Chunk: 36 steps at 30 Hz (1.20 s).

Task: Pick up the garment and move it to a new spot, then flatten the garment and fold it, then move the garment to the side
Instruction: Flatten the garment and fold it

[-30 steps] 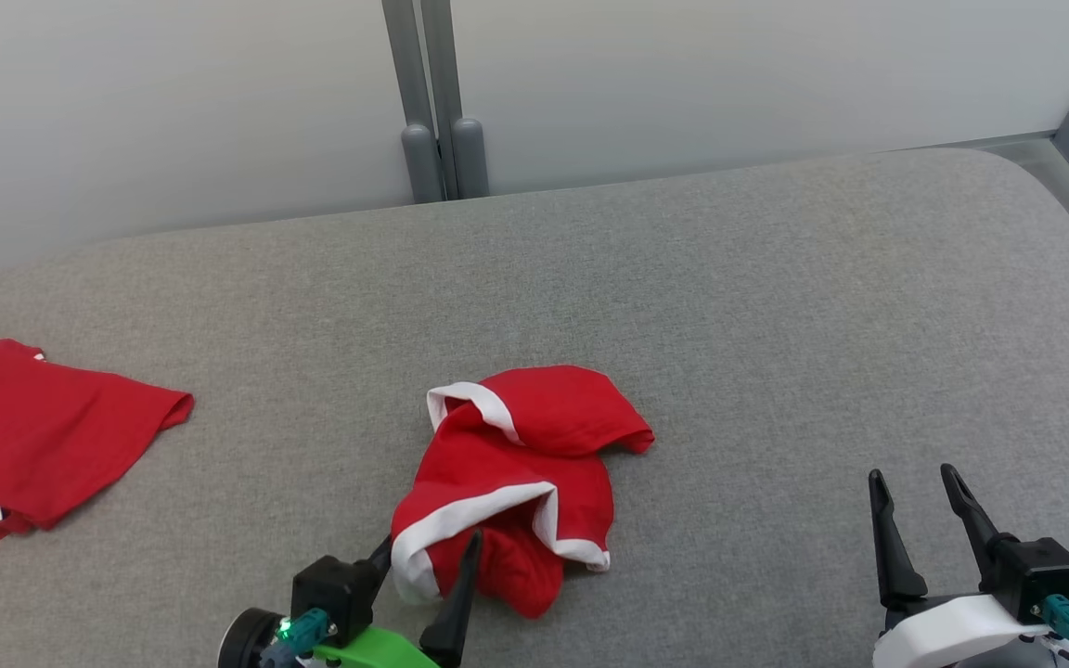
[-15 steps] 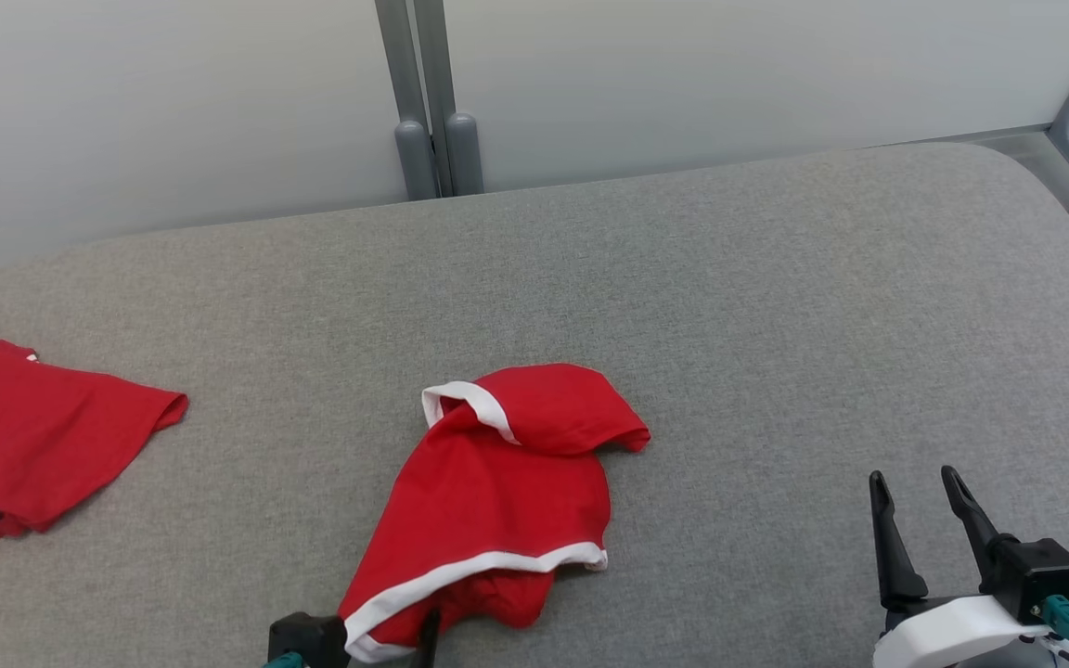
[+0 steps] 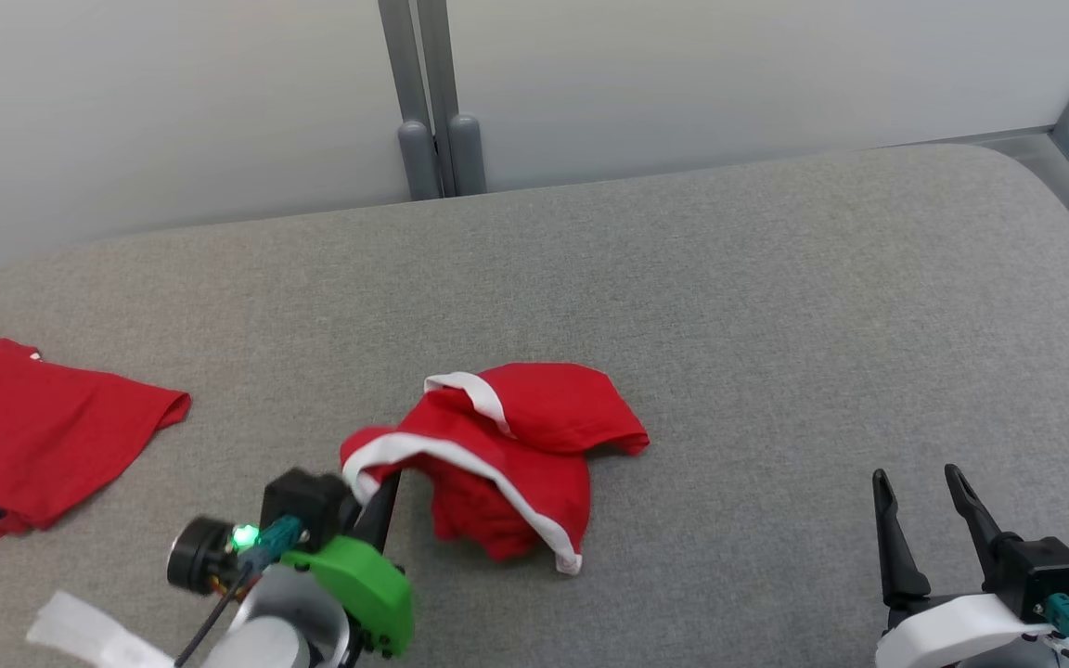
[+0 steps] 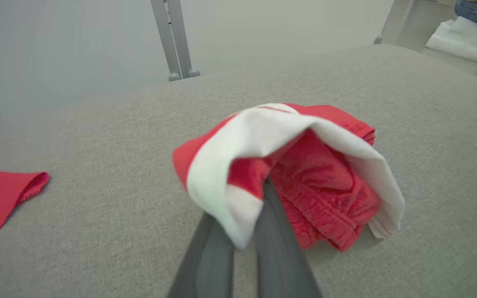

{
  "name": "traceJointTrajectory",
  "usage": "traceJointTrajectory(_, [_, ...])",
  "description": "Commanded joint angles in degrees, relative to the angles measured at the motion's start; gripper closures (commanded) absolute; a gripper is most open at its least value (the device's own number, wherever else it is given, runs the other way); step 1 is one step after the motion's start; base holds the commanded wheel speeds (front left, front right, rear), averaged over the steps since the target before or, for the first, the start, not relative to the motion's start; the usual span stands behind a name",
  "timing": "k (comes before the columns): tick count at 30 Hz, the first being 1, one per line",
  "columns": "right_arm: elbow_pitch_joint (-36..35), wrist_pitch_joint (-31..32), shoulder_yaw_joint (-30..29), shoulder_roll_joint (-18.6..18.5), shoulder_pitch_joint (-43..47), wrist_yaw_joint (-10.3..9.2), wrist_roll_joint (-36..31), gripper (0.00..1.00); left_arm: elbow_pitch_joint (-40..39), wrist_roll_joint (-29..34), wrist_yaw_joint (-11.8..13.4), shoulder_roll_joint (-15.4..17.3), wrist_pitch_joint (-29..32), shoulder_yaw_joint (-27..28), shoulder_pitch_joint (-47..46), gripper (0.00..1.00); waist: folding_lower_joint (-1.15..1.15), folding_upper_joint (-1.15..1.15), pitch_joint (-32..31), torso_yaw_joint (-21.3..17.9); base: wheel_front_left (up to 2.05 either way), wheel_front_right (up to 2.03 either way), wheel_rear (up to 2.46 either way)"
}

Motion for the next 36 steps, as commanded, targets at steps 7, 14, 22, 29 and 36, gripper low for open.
traceJointTrajectory(7, [0.53, -0.2, 1.62, -0.12, -1.58, -0.07, 0.5, 0.0, -6.26, 9.74, -3.4, 2.12, 9.47, -5.84, -16.94, 1.0, 0.0, 0.0, -0.34, -1.8, 0.0, 0.0, 0.0])
traceJointTrajectory(14, [0.96, -0.2, 2.41, 0.0, -2.39, -0.06, 1.62, 0.0, -4.86, 15.5, -8.11, 0.39, 15.43, -9.99, -29.82, 1.0, 0.0, 0.0, -0.38, -5.26, 0.0, 0.0, 0.0])
traceJointTrajectory(22, [1.31, -0.2, 3.62, 0.07, -3.54, -0.07, 2.95, 0.0, 3.1, 18.01, -10.09, -4.44, 16.77, -12.68, -38.02, 1.0, 0.0, 0.0, -0.14, -10.06, 0.0, 0.0, 0.0])
traceJointTrajectory(29, [1.73, -0.2, 4.51, 0.08, -3.57, -0.06, 3.72, 0.0, 12.33, 21.16, -7.57, -9.21, 12.95, -13.8, -43.57, 1.0, 0.0, 0.0, 0.42, -12.66, 0.0, 0.0, 0.0])
traceJointTrajectory(36, [1.66, -0.2, 4.32, 0.08, -3.89, -0.06, 3.84, 0.0, 20.17, 22.21, -4.05, -12.67, 5.51, -14.61, -42.71, 1.0, 0.0, 0.0, 0.96, -13.21, 0.0, 0.0, 0.0])
